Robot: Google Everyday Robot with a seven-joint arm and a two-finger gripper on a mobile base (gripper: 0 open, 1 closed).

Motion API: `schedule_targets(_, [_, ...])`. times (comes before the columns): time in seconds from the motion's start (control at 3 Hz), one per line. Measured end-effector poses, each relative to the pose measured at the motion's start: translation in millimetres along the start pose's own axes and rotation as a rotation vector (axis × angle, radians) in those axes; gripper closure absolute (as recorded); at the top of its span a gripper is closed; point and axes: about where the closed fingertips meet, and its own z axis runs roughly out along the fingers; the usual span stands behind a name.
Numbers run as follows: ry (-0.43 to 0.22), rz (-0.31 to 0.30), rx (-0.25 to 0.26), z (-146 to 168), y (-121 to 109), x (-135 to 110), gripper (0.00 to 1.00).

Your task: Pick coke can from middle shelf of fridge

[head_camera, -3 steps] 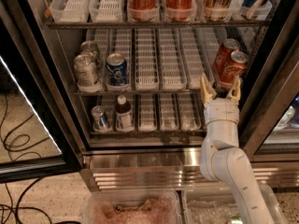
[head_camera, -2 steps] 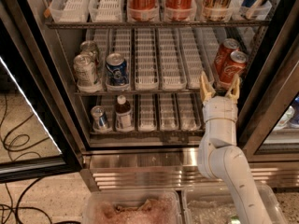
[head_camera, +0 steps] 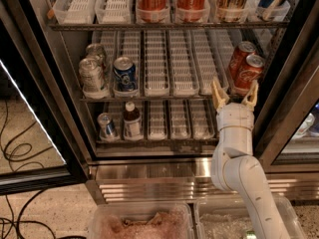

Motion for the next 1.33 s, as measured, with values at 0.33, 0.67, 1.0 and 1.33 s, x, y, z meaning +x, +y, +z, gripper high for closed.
schedule_targets(0.33, [0.015,-0.011,0.088,0.9,-8.0,0.6,0.5])
schedule_targets(0.67, [0.02,-0.011,0.094,0.7,-10.3,1.8,0.41])
schedule_targets(1.0, [0.02,-0.011,0.094,0.7,-10.3,1.8,0.23])
schedule_targets(1.33, [0.02,-0.01,0.106,2.3,-11.8,1.6,0.26])
